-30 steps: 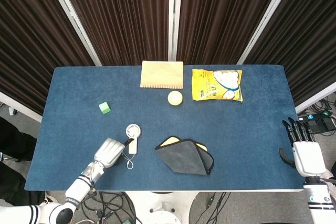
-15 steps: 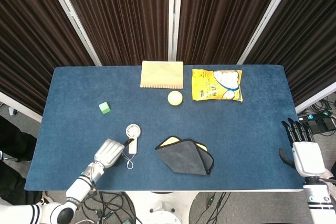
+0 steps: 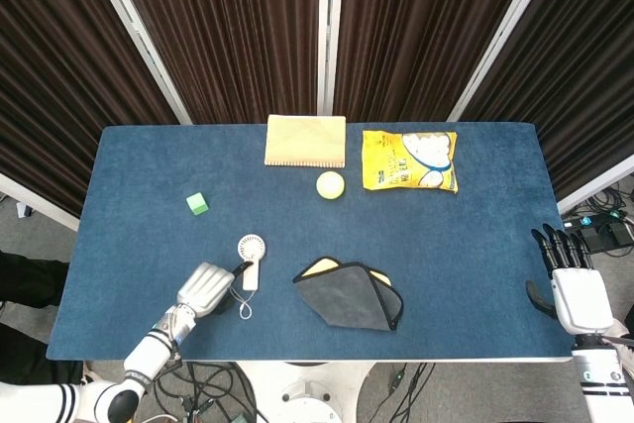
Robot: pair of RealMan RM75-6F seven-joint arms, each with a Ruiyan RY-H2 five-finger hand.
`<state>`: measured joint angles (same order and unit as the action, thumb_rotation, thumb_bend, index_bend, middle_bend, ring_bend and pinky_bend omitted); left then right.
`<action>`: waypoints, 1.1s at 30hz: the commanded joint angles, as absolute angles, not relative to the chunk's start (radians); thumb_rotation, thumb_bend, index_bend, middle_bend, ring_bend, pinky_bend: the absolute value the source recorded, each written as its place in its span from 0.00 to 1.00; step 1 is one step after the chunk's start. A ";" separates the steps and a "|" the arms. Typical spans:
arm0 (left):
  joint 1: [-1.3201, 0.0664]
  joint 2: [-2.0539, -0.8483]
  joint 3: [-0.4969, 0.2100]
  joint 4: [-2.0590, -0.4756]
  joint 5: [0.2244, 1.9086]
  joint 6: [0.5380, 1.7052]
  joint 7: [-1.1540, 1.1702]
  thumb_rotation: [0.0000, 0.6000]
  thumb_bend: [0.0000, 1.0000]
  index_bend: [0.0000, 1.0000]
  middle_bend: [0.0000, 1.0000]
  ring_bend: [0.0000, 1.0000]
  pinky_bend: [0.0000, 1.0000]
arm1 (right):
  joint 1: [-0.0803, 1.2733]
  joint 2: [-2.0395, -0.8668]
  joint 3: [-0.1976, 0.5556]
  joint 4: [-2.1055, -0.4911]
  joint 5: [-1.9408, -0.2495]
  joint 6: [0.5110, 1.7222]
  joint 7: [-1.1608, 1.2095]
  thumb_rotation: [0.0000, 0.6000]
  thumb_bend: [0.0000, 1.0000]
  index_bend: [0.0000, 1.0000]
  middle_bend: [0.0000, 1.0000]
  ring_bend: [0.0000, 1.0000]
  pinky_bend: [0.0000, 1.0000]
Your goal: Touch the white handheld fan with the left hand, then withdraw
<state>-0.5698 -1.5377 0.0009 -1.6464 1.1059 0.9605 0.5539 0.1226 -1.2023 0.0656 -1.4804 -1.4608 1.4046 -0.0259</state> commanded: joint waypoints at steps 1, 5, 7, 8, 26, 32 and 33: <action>-0.569 -1.523 -0.012 -1.677 1.112 0.997 0.569 1.00 0.46 0.14 0.81 0.83 0.82 | 0.122 -1.202 0.066 -1.478 -1.461 1.406 -0.022 1.00 0.30 0.00 0.00 0.00 0.00; -0.565 -1.497 -0.019 -1.724 1.135 1.042 0.580 1.00 0.46 0.14 0.81 0.83 0.82 | 0.120 -1.201 0.066 -1.473 -1.464 1.411 -0.015 1.00 0.30 0.00 0.00 0.00 0.00; -0.558 -1.481 -0.017 -1.749 1.150 1.065 0.583 1.00 0.46 0.15 0.81 0.83 0.82 | 0.119 -1.200 0.067 -1.471 -1.464 1.414 -0.010 1.00 0.30 0.00 0.00 0.00 0.00; -0.553 -1.473 -0.013 -1.759 1.157 1.075 0.583 1.00 0.46 0.15 0.81 0.83 0.82 | 0.118 -1.200 0.067 -1.470 -1.463 1.414 -0.008 1.00 0.30 0.00 0.00 0.00 0.00; -0.252 -1.380 0.082 -1.626 1.425 1.515 0.249 1.00 0.15 0.15 0.03 0.00 0.15 | 0.112 -1.206 0.063 -1.459 -1.482 1.435 0.000 1.00 0.30 0.00 0.00 0.00 0.00; -0.208 -1.333 0.099 -1.636 1.428 1.527 0.285 1.00 0.03 0.14 0.02 0.00 0.11 | 0.105 -1.200 0.063 -1.491 -1.495 1.458 -0.016 1.00 0.30 0.00 0.00 0.00 0.00; -0.203 -1.326 0.098 -1.635 1.429 1.529 0.285 1.00 0.03 0.14 0.02 0.00 0.11 | 0.104 -1.199 0.064 -1.495 -1.499 1.464 -0.021 1.00 0.30 0.00 0.00 0.00 0.00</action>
